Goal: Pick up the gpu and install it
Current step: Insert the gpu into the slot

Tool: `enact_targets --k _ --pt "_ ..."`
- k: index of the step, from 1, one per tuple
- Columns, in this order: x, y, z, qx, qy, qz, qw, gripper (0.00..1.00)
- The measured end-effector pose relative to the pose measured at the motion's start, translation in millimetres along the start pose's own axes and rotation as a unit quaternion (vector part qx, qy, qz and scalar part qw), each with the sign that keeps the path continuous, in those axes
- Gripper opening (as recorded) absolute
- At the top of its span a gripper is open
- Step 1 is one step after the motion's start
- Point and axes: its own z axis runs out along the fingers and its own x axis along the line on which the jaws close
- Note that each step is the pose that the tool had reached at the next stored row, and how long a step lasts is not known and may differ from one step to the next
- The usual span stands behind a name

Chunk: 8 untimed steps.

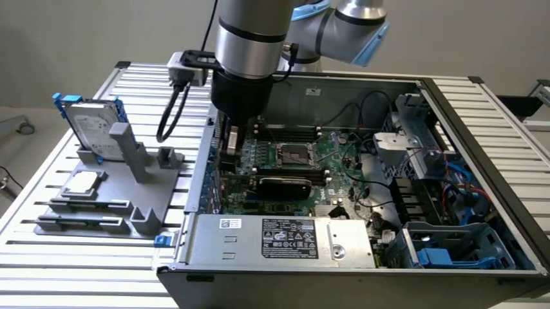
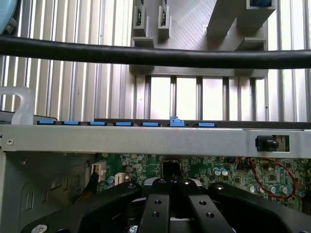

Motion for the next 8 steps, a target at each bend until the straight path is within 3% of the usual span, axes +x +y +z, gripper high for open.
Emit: enact_targets --k 8 --pt "-1.5 0.0 -0.2 -0.0054 0.0000 0.000 1.0000 0.11"
